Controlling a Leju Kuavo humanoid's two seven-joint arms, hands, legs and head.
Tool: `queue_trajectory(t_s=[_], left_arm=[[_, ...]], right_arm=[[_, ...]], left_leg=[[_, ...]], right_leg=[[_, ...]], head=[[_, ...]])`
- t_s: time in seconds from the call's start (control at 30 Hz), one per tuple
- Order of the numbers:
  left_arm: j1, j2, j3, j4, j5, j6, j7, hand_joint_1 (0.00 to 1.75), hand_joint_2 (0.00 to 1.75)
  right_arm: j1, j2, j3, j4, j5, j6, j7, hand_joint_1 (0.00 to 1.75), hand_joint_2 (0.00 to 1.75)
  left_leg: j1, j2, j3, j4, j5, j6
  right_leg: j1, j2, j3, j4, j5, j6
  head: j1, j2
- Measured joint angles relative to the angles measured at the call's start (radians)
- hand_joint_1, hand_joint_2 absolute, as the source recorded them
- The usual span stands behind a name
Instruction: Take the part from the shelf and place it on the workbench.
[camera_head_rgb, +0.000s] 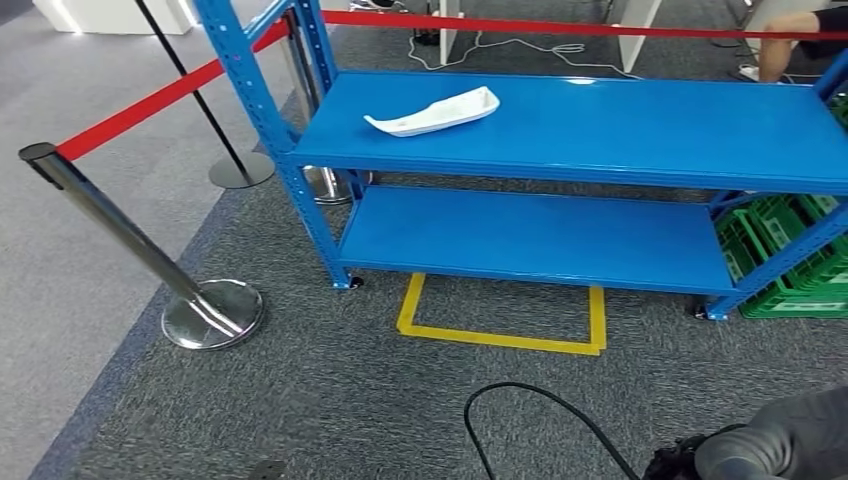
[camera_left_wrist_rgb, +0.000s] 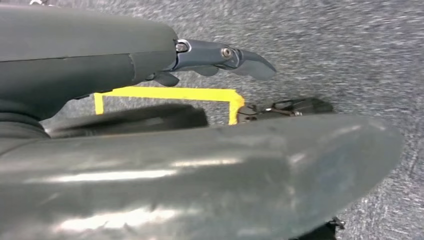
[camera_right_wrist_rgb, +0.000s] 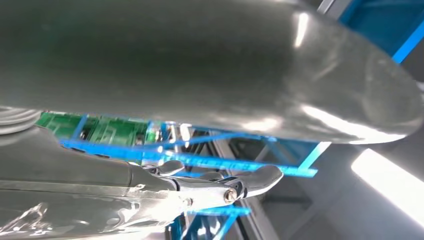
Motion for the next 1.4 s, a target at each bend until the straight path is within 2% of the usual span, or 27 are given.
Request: queue_trajectory(t_s=[0.03,0.07,0.1,0.2,0.23,0.33,0.43,0.47,0.5,0.57,0.63,0.67,0.7,0.8,0.87,0.93,1.0,1.03,1.07,1.13,1.17,1.2,1.23,1.27,1.3,1.33,1.4], left_arm=[[0.001,0.0,0.002,0.0,0.0,0.0,0.0,0.0,0.0],[0.002,0.001,0.003,0.0,0.0,0.0,0.0,0.0,0.0],[0.002,0.002,0.004,0.0,0.0,0.0,0.0,0.0,0.0],[0.001,0.003,0.005,0.0,0.0,-0.001,0.0,0.0,0.0],[0.0,0.003,0.005,0.0,0.0,-0.001,0.0,0.0,0.0],[0.0,0.003,0.005,0.0,0.0,-0.001,0.0,0.0,0.0],[0.0,0.003,0.006,0.0,0.0,-0.001,0.0,0.0,0.0],[0.0,0.003,0.007,0.0,0.0,-0.001,0.0,0.0,0.0],[-0.001,0.003,0.007,0.0,-0.001,-0.001,0.0,0.0,0.0],[0.0,0.003,0.007,0.0,-0.002,-0.002,0.0,0.0,0.0],[0.003,0.004,0.007,0.0,-0.002,-0.002,0.0,0.0,0.0],[0.004,0.004,0.008,0.0,-0.002,-0.002,0.0,0.0,0.0],[0.004,0.004,0.008,0.0,-0.002,-0.002,0.0,0.0,0.0],[0.001,0.004,0.008,0.0,-0.005,-0.002,-0.001,0.0,0.0],[-0.002,0.005,0.008,0.0,-0.007,-0.002,-0.002,0.0,0.0],[-0.004,0.005,0.008,0.0,-0.008,-0.003,-0.002,0.0,0.0],[-0.004,0.005,0.008,0.0,-0.009,-0.003,-0.002,0.0,0.0],[-0.004,0.005,0.008,0.0,-0.009,-0.003,-0.002,0.0,0.0],[-0.003,0.005,0.008,0.0,-0.009,-0.003,-0.002,0.0,0.0],[0.0,0.005,0.008,0.0,-0.01,-0.002,-0.002,0.0,0.0],[0.001,0.005,0.008,0.0,-0.01,-0.002,-0.002,0.0,0.0],[0.002,0.005,0.008,0.0,-0.01,-0.002,-0.002,0.0,0.0],[0.003,0.005,0.008,0.0,-0.01,-0.002,-0.002,0.0,0.0],[0.003,0.005,0.008,0.0,-0.01,-0.001,-0.003,0.0,0.0],[0.002,0.004,0.008,0.0,-0.01,0.0,-0.004,0.0,0.0],[0.001,0.002,0.008,0.0,-0.011,0.002,-0.006,0.0,0.0],[0.0,-0.003,0.008,0.0,-0.011,0.006,-0.009,0.0,0.0]], right_arm=[[0.0,0.0,-0.001,0.0,0.0,0.0,0.0,0.0,0.0],[0.0,0.0,-0.001,0.0,0.0,0.0,0.0,0.0,0.0],[0.001,0.0,-0.002,0.0,0.0,0.0,0.0,0.0,0.0],[0.001,0.0,-0.002,0.0,0.0,0.0,0.0,0.0,0.0],[0.001,0.0,-0.002,-0.001,0.0,0.0,0.0,0.0,0.0],[0.001,0.0,-0.002,-0.001,0.0,0.0,0.0,0.0,0.0],[0.0,0.001,-0.002,-0.001,0.0,0.0,0.0,0.0,0.0],[0.0,0.001,-0.003,-0.001,0.001,0.0,0.0,0.0,0.0],[0.0,0.001,-0.003,-0.001,0.001,0.0,0.0,0.0,0.0],[0.0,0.001,-0.004,-0.001,0.002,0.0,-0.001,0.0,0.0],[0.001,0.001,-0.004,-0.001,0.001,0.0,-0.001,0.0,0.0],[0.001,0.001,-0.004,-0.001,0.001,0.0,0.0,0.0,0.0],[0.001,0.001,-0.004,-0.001,0.001,0.0,0.0,0.0,0.0],[0.0,0.001,-0.004,-0.001,0.006,0.0,0.0,0.0,0.0],[-0.001,0.001,-0.004,-0.001,0.014,0.0,0.002,0.0,0.0],[-0.001,0.001,-0.004,-0.001,0.018,0.0,0.002,0.0,0.87],[-0.001,0.002,-0.004,-0.001,0.02,0.0,0.001,0.0,1.75],[-0.001,0.002,-0.004,-0.001,0.021,0.0,0.0,0.0,1.75],[-0.001,0.003,-0.004,0.0,0.022,0.0,0.0,0.0,1.75],[0.0,0.003,-0.004,0.002,0.024,0.0,0.0,0.0,1.75],[0.0,0.003,-0.004,0.003,0.025,0.0,0.0,0.0,1.75],[0.0,0.003,-0.004,0.003,0.025,0.0,0.0,0.0,1.75],[0.001,0.003,-0.004,0.003,0.025,0.0,0.0,0.0,1.75],[0.001,0.003,-0.004,0.003,0.025,0.0,0.0,0.0,1.75],[0.001,0.003,-0.004,0.003,0.026,0.0,0.0,0.0,1.75],[0.001,0.003,-0.004,0.003,0.027,0.0,0.0,0.0,1.75],[0.002,0.003,-0.004,0.003,0.032,0.0,0.0,0.0,1.75]], left_leg=[[0.0,-0.011,-0.036,0.07,-0.028,-0.001],[0.0,-0.016,-0.063,0.12,-0.041,-0.001],[0.0,-0.018,-0.076,0.137,-0.033,0.001],[0.001,-0.031,-0.035,0.032,0.055,0.008],[0.002,-0.035,-0.022,0.003,0.073,0.009],[0.002,-0.04,-0.014,-0.013,0.082,0.01],[0.009,-0.109,0.025,-0.106,0.106,0.014],[0.011,-0.116,0.037,-0.137,0.113,0.024],[0.012,-0.099,0.04,-0.146,0.112,0.034],[0.009,-0.049,0.043,-0.153,0.113,0.052],[0.005,-0.017,0.044,-0.152,0.111,0.055],[0.005,-0.002,0.045,-0.152,0.11,0.056],[0.004,0.011,0.046,-0.152,0.109,0.055],[0.002,0.033,0.055,-0.15,0.101,0.044],[-0.002,0.038,0.058,-0.149,0.099,0.033],[-0.002,0.041,0.059,-0.151,0.102,0.024],[0.0,0.025,0.052,-0.135,0.088,0.012],[0.001,0.012,0.036,-0.102,0.065,0.006],[0.002,-0.002,0.01,-0.047,0.034,0.0],[0.003,-0.014,-0.056,0.081,-0.019,-0.004],[0.003,-0.015,-0.077,0.119,-0.024,-0.005],[0.004,-0.015,-0.082,0.122,-0.008,-0.005],[0.005,-0.016,-0.07,0.088,0.024,-0.004],[0.008,-0.017,-0.043,0.027,0.065,-0.006],[0.012,-0.02,-0.013,-0.04,0.094,-0.015],[0.017,-0.023,0.01,-0.092,0.113,-0.014],[0.02,-0.028,0.026,-0.134,0.116,-0.005]], right_leg=[[0.0,0.013,-0.002,0.0,0.001,-0.002],[0.0,0.027,-0.004,0.0,0.002,-0.002],[0.0,0.042,-0.004,0.0,0.003,-0.002],[-0.001,0.078,-0.004,0.0,0.005,0.002],[-0.001,0.084,-0.003,0.0,0.006,0.003],[-0.001,0.086,-0.003,0.0,0.006,0.003],[0.001,0.105,-0.009,0.005,0.008,0.011],[0.002,0.103,-0.019,0.01,0.006,0.021],[0.003,0.087,-0.035,0.03,-0.005,0.03],[0.002,0.038,-0.092,0.129,-0.058,0.047],[0.002,0.01,-0.147,0.253,-0.111,0.05],[0.001,0.006,-0.154,0.275,-0.113,0.051],[0.001,0.003,-0.141,0.258,-0.096,0.051],[0.003,-0.016,-0.025,0.067,-0.022,0.045],[0.006,-0.025,0.015,0.001,-0.012,0.037],[0.009,-0.023,0.015,-0.002,-0.013,0.027],[0.005,-0.019,0.014,-0.005,-0.01,0.017],[0.002,-0.018,0.014,-0.006,-0.008,0.012],[0.0,-0.016,0.013,-0.007,-0.007,0.009],[-0.001,-0.009,0.011,-0.007,-0.007,0.005],[-0.001,-0.005,0.01,-0.007,-0.007,0.005],[-0.001,0.0,0.011,-0.007,-0.007,0.005],[-0.002,0.005,0.012,-0.006,-0.007,0.006],[-0.002,0.009,0.013,-0.005,-0.008,0.007],[0.001,0.013,0.012,-0.001,-0.01,0.01],[0.004,0.017,0.009,0.004,-0.012,0.009],[0.012,0.022,0.002,0.01,-0.014,0.006]], head=[[-0.001,0.0],[-0.001,0.0],[-0.001,0.0],[-0.001,0.0],[-0.001,0.0],[-0.001,0.0],[-0.002,0.0],[0.0,0.0],[0.003,0.0],[0.01,0.0],[0.012,0.0],[0.012,0.0],[0.012,0.0],[0.012,0.0],[0.01,0.0],[0.01,0.0],[0.008,0.0],[0.006,0.0],[0.004,0.0],[0.001,0.0],[0.001,0.0],[0.0,0.0],[0.0,0.0],[0.0,0.0],[-0.002,0.0],[-0.004,0.0],[-0.006,0.0]])
